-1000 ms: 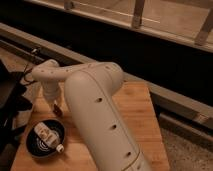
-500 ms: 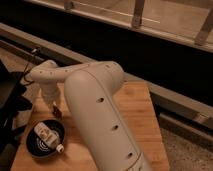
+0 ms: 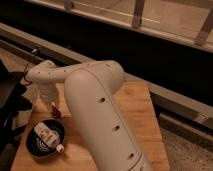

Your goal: Drag the pepper across the table

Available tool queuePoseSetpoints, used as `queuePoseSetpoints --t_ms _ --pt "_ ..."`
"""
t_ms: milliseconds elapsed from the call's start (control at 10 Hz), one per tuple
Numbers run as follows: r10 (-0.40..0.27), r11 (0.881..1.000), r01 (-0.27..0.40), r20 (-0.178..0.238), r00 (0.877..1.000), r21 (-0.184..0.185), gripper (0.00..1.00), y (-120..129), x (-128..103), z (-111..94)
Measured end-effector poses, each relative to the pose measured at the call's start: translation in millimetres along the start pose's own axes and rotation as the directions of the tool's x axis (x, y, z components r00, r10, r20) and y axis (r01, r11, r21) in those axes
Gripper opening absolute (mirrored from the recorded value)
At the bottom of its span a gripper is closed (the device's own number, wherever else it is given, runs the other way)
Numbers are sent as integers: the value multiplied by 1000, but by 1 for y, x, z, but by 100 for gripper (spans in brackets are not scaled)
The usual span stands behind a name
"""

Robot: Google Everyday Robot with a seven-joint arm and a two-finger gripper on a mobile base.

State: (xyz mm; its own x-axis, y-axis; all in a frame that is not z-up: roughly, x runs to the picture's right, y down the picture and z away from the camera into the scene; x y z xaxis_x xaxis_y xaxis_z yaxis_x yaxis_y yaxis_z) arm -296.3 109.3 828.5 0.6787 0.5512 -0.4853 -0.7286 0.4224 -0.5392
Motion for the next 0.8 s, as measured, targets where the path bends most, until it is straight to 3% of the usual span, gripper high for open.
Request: queuePoseSetpoints --t_ms 200,300,600,800 --pt "-8 1000 8 0 1000 -1 56 2 0 -2" --pt "-1 1000 1 -4 1000 -7 53 2 -1 0" --pt "22 999 -23 -38 999 -26 25 -10 2 27" --pt "21 1000 -21 -30 999 -2 23 -15 1 34"
